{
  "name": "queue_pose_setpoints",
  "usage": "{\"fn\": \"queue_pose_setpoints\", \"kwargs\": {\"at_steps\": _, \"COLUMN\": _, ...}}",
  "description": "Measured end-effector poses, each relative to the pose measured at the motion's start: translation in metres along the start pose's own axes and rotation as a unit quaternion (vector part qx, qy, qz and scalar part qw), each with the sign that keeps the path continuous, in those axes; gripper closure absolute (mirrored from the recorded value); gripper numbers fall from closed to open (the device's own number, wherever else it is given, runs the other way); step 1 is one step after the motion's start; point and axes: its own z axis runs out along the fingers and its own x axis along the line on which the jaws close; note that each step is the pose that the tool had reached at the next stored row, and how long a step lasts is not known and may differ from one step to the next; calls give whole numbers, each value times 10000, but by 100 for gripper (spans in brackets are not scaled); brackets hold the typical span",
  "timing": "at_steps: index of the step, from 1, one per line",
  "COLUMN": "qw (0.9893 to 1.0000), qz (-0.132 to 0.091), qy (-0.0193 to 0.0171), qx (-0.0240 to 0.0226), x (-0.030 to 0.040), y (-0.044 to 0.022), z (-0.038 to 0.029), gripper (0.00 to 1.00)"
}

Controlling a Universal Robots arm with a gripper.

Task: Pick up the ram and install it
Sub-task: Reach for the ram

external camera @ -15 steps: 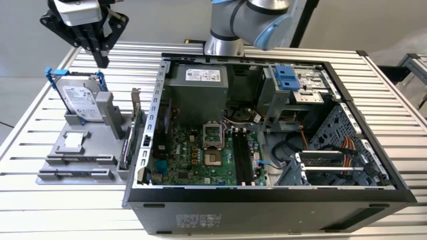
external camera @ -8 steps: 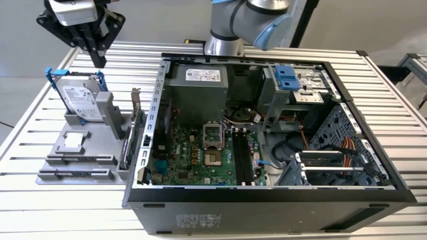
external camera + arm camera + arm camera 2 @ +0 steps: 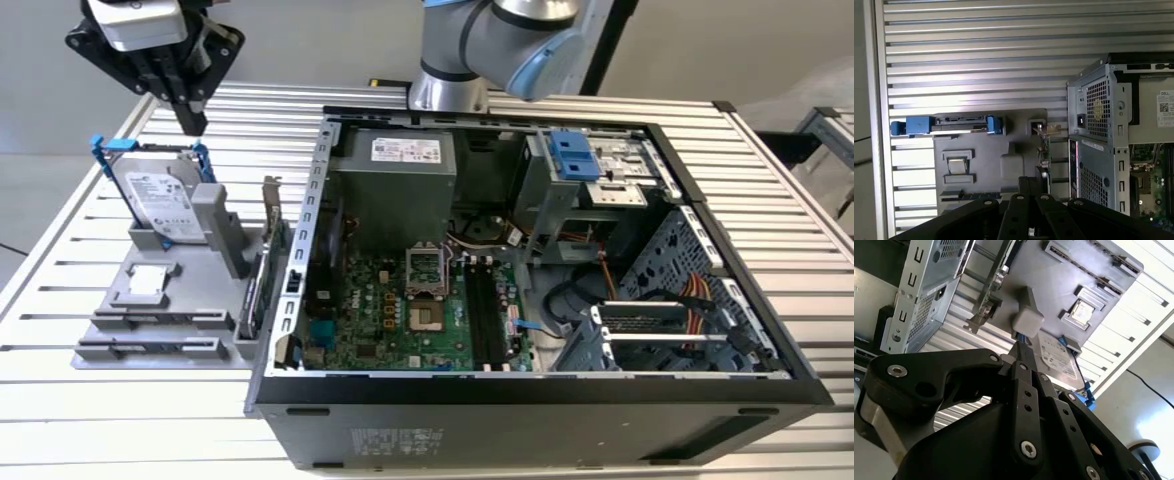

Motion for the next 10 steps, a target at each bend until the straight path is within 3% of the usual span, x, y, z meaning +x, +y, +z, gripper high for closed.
{"fn": "queue_pose_setpoints", "kwargs": {"at_steps": 10, "qw": 10000, "qz": 0, "qy": 0, "qx": 0, "x": 72, "y": -4, "z": -1, "gripper": 100}}
